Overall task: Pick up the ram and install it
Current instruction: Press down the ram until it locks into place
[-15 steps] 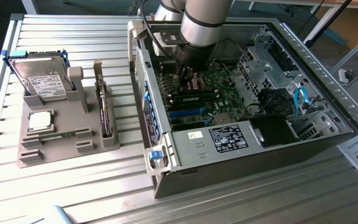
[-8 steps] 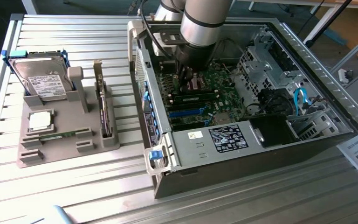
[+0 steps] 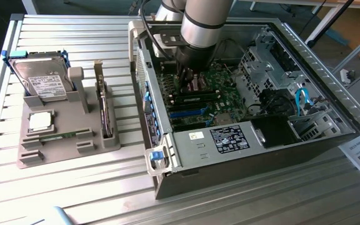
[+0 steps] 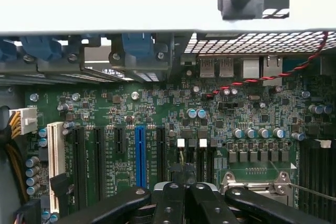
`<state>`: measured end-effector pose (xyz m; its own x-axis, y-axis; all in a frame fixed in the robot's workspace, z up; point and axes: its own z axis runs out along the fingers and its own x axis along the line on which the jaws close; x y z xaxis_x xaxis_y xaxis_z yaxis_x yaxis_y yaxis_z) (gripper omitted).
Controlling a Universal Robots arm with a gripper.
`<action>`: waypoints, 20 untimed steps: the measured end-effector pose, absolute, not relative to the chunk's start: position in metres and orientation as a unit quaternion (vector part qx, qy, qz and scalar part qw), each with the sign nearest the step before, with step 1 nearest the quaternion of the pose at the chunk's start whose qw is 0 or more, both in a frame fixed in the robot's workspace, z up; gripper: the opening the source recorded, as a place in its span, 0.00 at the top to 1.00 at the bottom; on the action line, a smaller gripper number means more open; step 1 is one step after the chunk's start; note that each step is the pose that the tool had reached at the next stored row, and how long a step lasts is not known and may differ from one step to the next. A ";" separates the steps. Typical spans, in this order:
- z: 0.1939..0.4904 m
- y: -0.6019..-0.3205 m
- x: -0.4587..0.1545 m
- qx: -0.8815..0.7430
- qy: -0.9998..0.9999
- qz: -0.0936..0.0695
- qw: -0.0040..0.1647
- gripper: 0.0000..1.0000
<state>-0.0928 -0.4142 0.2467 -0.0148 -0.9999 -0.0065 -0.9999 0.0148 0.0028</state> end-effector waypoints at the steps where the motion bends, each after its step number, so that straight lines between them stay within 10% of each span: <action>1: 0.246 -0.414 -0.093 -0.702 0.712 0.003 0.001 0.90; 20: 0.238 -0.413 -0.094 -0.702 0.712 0.003 0.001 0.90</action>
<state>-0.0940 -0.4130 0.2381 -0.0150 -0.9999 -0.0064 -0.9999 0.0150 0.0027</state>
